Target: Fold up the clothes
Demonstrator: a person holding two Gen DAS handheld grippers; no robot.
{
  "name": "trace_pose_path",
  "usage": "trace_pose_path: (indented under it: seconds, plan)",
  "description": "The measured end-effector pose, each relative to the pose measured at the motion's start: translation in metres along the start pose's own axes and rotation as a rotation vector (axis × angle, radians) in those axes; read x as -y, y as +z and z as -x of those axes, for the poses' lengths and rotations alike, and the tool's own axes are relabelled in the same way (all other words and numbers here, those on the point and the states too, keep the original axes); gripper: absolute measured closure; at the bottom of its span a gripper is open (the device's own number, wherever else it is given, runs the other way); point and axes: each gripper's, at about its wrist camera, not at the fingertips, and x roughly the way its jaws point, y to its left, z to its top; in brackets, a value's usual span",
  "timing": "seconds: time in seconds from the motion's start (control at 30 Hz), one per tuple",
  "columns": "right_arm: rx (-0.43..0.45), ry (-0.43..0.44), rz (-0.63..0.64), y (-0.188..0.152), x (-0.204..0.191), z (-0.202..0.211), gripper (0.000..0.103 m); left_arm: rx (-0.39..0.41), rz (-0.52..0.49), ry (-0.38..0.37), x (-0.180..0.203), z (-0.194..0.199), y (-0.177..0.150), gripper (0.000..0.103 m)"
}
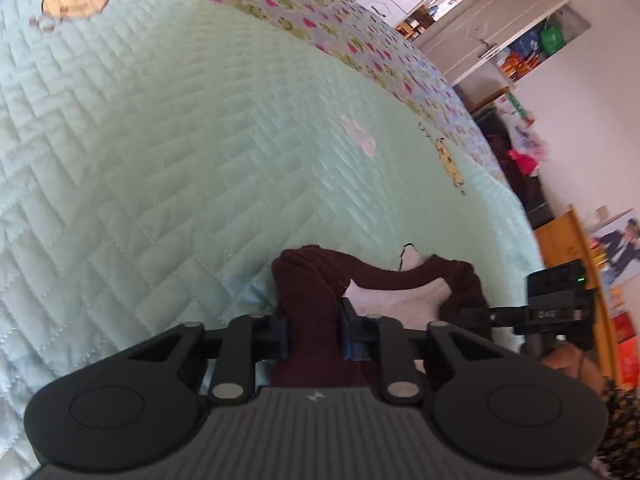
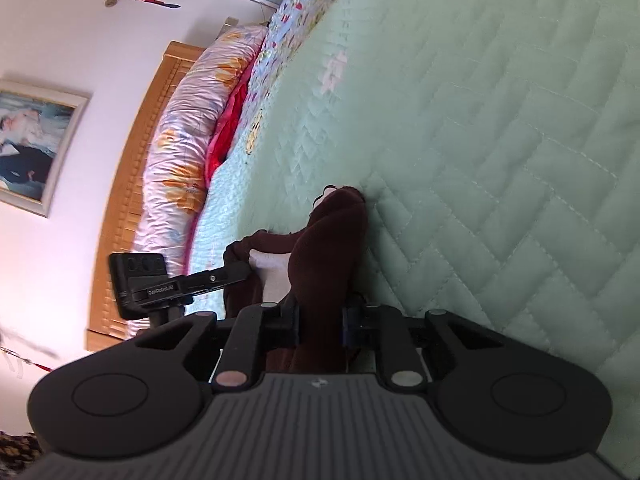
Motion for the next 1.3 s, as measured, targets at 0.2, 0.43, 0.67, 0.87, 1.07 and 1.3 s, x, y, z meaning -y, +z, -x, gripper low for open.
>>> trace_pose_path:
  seconds: [0.2, 0.43, 0.67, 0.87, 1.07, 1.3]
  plan:
    - [0.037, -0.167, 0.144, -0.008, -0.038, -0.008, 0.084, 0.02, -0.156, 0.165, 0.042, 0.003, 0.0, 0.086]
    - [0.131, -0.218, 0.301, -0.023, -0.078, 0.004, 0.085, 0.106, -0.215, 0.195, 0.068, 0.031, -0.002, 0.087]
    - [0.204, -0.201, 0.397, -0.04, -0.12, 0.028, 0.085, 0.231, -0.252, 0.142, 0.096, 0.085, -0.019, 0.087]
    - [0.266, -0.158, 0.453, -0.066, -0.152, 0.051, 0.085, 0.296, -0.288, 0.096, 0.116, 0.124, -0.042, 0.087]
    - [0.323, -0.109, 0.554, -0.117, -0.184, 0.079, 0.085, 0.388, -0.357, 0.038, 0.132, 0.171, -0.091, 0.087]
    - [0.364, -0.054, 0.641, -0.209, -0.216, 0.113, 0.085, 0.465, -0.384, -0.046, 0.145, 0.233, -0.183, 0.087]
